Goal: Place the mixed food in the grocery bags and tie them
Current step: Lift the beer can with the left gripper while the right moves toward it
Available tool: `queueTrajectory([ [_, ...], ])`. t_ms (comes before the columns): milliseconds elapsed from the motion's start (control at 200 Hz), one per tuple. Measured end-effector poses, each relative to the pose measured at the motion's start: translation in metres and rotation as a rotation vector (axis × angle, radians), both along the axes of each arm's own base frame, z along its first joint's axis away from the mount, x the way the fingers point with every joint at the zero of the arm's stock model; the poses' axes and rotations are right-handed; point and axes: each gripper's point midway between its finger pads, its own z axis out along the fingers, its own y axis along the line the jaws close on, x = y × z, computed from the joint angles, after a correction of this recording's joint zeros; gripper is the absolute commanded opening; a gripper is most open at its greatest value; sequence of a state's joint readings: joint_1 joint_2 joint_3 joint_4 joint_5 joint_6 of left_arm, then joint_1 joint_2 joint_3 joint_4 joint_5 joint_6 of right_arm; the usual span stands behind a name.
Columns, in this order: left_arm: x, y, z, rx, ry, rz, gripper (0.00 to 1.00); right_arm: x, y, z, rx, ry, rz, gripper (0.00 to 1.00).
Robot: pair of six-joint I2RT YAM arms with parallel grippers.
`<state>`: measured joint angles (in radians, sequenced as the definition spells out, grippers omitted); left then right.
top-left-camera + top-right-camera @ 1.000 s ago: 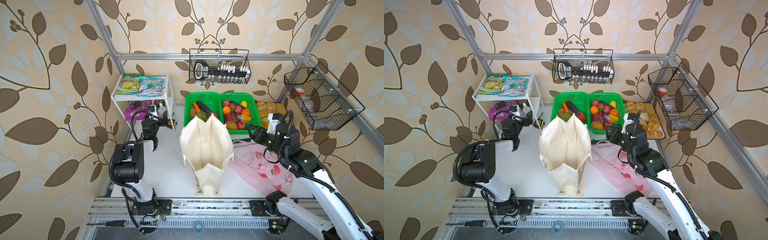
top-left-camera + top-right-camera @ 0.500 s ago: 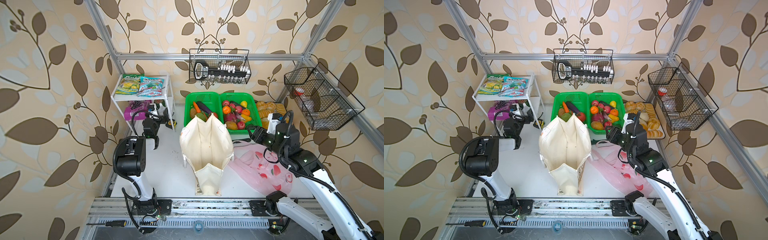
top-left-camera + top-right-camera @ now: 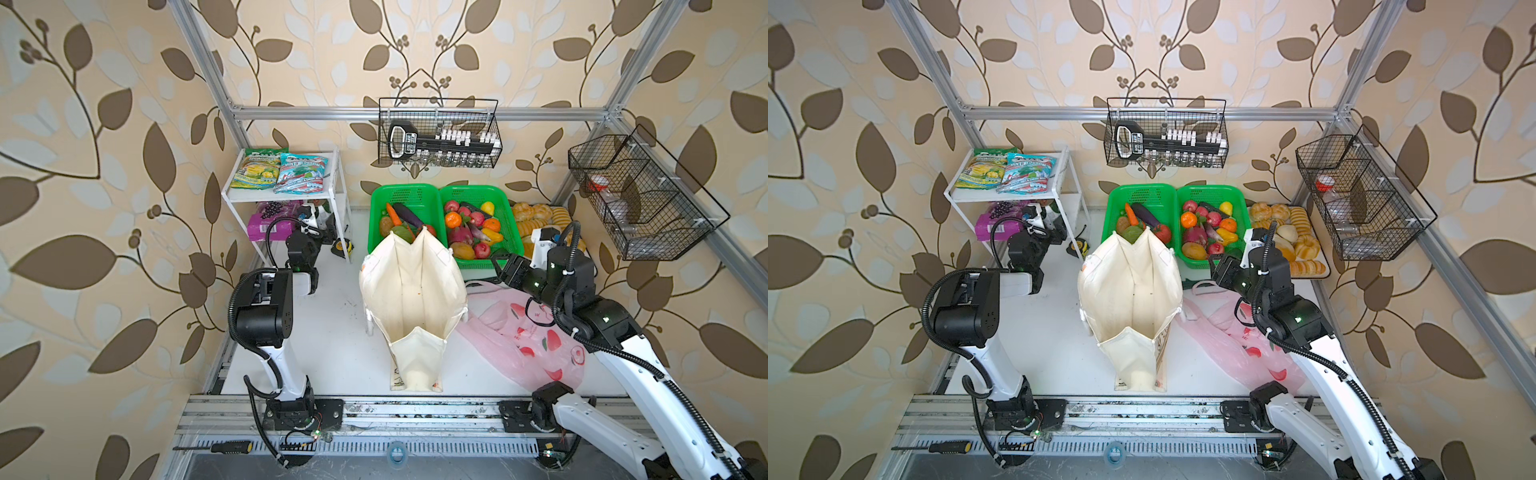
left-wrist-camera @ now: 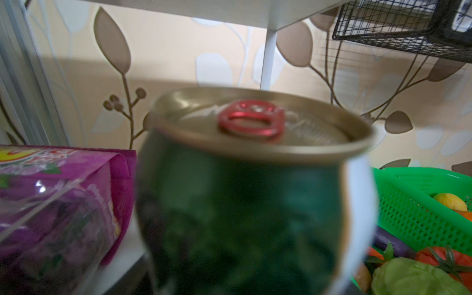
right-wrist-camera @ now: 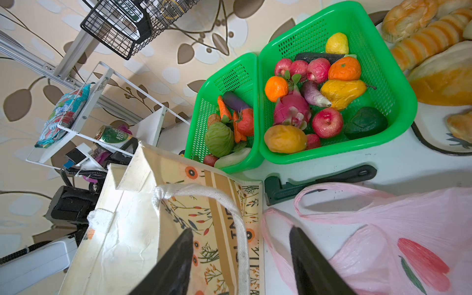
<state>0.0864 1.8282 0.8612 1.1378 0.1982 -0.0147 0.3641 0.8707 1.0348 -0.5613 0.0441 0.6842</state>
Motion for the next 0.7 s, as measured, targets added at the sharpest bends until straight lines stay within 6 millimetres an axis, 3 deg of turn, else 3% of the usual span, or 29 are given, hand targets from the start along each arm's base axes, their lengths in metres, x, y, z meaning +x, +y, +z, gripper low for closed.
queueTrajectory([
  [275,-0.013,-0.002,0.000,0.027,0.024,-0.001,0.53,-0.001,0.001,-0.003,0.007,0.010,0.004,0.61],
  [535,-0.040,-0.004,0.000,0.038,0.063,-0.002,0.45,-0.005,0.003,-0.003,0.024,0.010,0.017,0.61],
  [700,-0.067,-0.008,0.003,0.041,0.113,-0.010,0.40,-0.007,0.005,-0.002,0.038,0.009,0.028,0.61],
])
